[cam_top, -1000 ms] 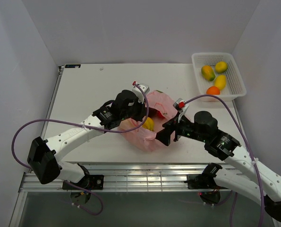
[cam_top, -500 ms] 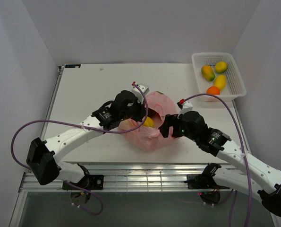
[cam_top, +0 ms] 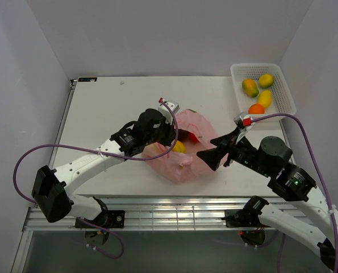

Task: Take the fake fruits out of the plastic bag
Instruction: Take out the fake fruit from the plastic bag.

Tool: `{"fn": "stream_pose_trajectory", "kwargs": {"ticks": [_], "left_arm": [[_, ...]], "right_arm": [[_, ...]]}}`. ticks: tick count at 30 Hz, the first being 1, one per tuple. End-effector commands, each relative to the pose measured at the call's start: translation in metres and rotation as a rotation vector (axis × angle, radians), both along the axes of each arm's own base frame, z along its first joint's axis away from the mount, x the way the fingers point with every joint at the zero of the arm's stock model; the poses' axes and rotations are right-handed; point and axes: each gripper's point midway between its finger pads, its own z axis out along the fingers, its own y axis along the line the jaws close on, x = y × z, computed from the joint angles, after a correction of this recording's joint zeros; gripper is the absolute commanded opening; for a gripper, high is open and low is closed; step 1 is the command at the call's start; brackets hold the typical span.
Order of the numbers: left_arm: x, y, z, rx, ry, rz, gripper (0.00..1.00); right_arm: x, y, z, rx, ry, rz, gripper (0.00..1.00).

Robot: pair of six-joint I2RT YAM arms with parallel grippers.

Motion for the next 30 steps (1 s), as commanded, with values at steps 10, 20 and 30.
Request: {"fn": "stream_pose_trajectory", "kwargs": {"ticks": [10, 20, 30], "left_arm": [[-0.003, -0.002, 0.021, -0.060, -0.035, -0.007, 0.00], [-0.012, -0.007, 0.016, -0.064, -0.012, -0.064, 0.00], [-0.024, -0.008, 0.019, -0.072, -0.031, -0.137, 0.00]], "right_arm": [[-0.084, 0.018, -0.077, -0.082, 0.145, 0.476, 0.90], [-0.046, -0.010, -0.120, -0.217, 0.177, 0.189, 0.90], [0.060, -0.037, -0.087, -0.279, -0.001, -0.341, 0.90]]}}
